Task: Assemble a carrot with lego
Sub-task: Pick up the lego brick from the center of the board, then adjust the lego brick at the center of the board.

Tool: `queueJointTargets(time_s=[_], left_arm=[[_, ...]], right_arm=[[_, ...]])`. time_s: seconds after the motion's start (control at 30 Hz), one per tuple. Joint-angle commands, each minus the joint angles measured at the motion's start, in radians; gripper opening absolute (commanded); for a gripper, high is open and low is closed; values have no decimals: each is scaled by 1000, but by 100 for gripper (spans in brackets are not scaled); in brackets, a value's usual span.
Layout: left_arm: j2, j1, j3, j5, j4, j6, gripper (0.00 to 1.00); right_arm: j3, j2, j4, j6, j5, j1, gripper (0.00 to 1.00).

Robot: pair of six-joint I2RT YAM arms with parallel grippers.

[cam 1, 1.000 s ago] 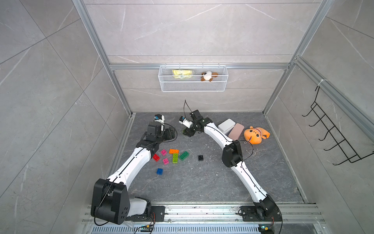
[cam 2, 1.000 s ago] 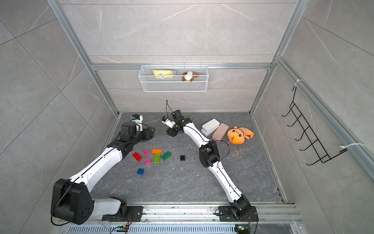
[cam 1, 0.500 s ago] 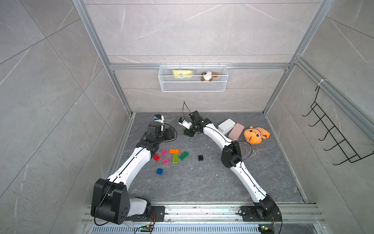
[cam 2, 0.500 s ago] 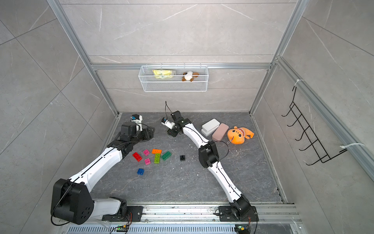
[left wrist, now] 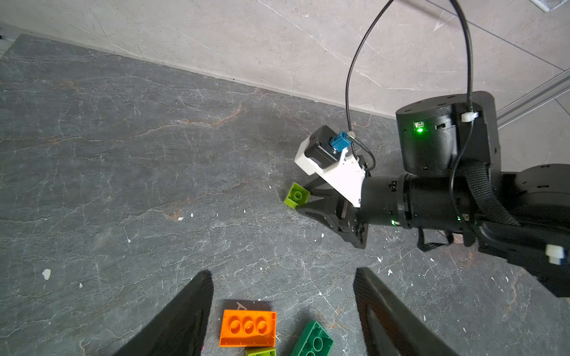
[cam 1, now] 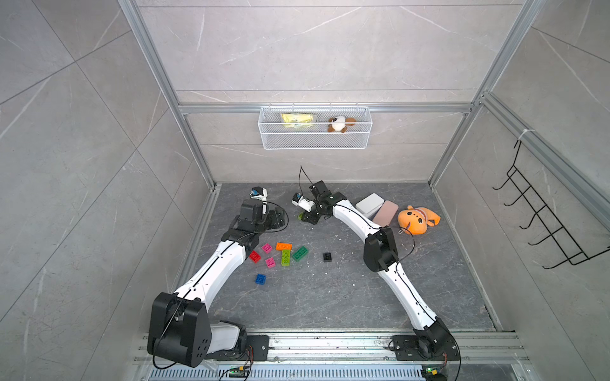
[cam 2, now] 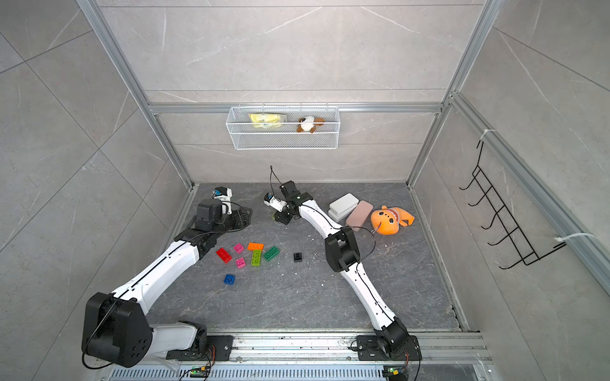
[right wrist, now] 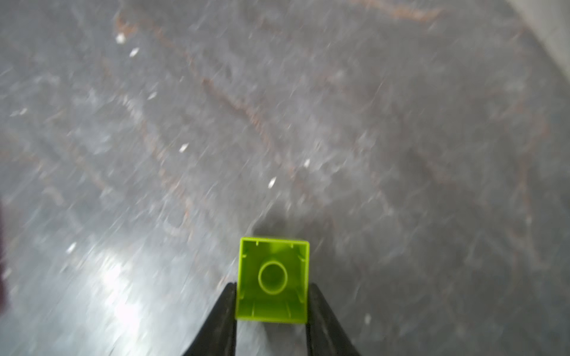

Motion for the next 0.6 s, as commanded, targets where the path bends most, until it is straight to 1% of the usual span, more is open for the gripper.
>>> queueJointTargets(time_s=[0.0,0.13,0.3,0.4,0.47,0.57], left_arm=[[-50,2,-5,11,5,-6,76],[-68,1,-6,50,-7,-8,75],[-88,-19,-26,110,0,9,72],[-102,-56,-40,128,-6,62,72],[-115,-88,-54,134,-8,94,71],[-136,-126,-77,145,-11,138,72]], right_arm=[[-208,-222,51,-36,-36,-24,33],[-609,-458,224,-51,-53,-51,33],[-976,-703,299,-54,-40,-79,34],[-1170,-839,343,-76,-25,-84,34],[-1266,-902,347,-105,-31,-84,35],[-1338,-942,305,-146,-30,-84,35]])
